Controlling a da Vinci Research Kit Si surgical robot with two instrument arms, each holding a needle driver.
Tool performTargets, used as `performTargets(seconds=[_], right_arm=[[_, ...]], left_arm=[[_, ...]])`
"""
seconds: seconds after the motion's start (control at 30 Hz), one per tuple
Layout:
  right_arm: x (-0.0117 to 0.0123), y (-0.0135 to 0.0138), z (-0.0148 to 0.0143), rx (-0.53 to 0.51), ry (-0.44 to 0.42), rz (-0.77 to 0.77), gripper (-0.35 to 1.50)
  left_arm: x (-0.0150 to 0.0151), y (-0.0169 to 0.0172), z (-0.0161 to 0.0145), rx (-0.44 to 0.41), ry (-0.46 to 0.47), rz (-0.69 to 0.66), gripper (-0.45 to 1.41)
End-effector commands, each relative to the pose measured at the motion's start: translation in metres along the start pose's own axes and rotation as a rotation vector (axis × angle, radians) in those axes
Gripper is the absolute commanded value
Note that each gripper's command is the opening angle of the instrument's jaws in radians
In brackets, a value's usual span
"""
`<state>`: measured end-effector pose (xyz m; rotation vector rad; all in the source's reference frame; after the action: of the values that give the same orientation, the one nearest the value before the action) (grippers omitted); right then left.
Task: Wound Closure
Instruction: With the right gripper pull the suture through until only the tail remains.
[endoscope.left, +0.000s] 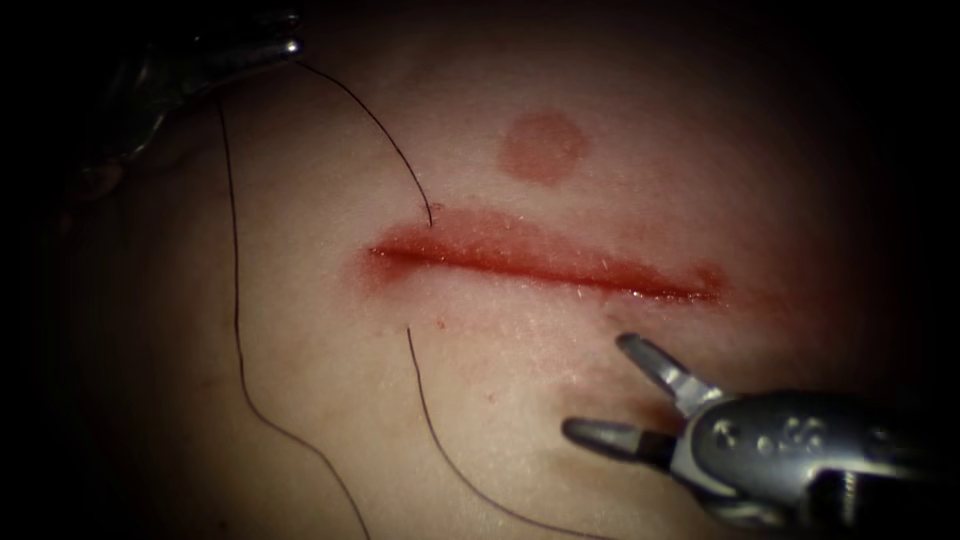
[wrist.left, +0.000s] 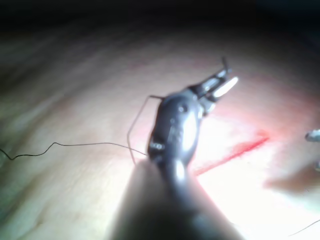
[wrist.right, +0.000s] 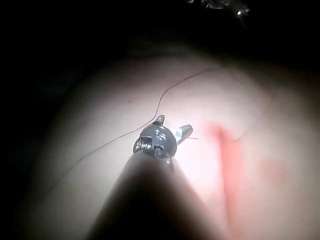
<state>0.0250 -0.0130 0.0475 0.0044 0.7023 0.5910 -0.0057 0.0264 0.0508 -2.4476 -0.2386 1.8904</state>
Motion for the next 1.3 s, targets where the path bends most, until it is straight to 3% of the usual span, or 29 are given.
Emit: performTargets(seconds=[0.03,0.3,0.33,0.53,0.9,1.3], right_arm=[[0.0004,-0.0007,0.0031,0.013,-0.02,-0.001,1.18],[0.0006,-0.001,0.0126,0.121,-0.158,0.033,1.13],[0.0004,-0.0009,0.0147,0.144,-0.18,0.038,1.09],[-0.0021,-0.0009,0.0206,0.159,-0.286,0.045,1.08],[-0.0067,-0.0025,0.0257,0.085,-0.395,0.007,1.06],[-0.0098,-0.0017,0.0293,0.035,-0.426,-0.009,1.03]], left_arm=[[-0.0007,-0.0002,0.0003,0.0,0.001,0.0,-0.35],[-0.0008,-0.0002,0.0003,0.0,0.001,0.0,-0.35],[-0.0008,-0.0002,0.0003,0.0,0.001,0.0,-0.35],[-0.0007,-0.0002,0.0003,-0.001,0.001,0.0,-0.35],[-0.0007,-0.0001,0.0003,0.0,0.001,0.0,-0.35],[-0.0007,-0.0001,0.0003,0.0,0.0,0.0,-0.35]])
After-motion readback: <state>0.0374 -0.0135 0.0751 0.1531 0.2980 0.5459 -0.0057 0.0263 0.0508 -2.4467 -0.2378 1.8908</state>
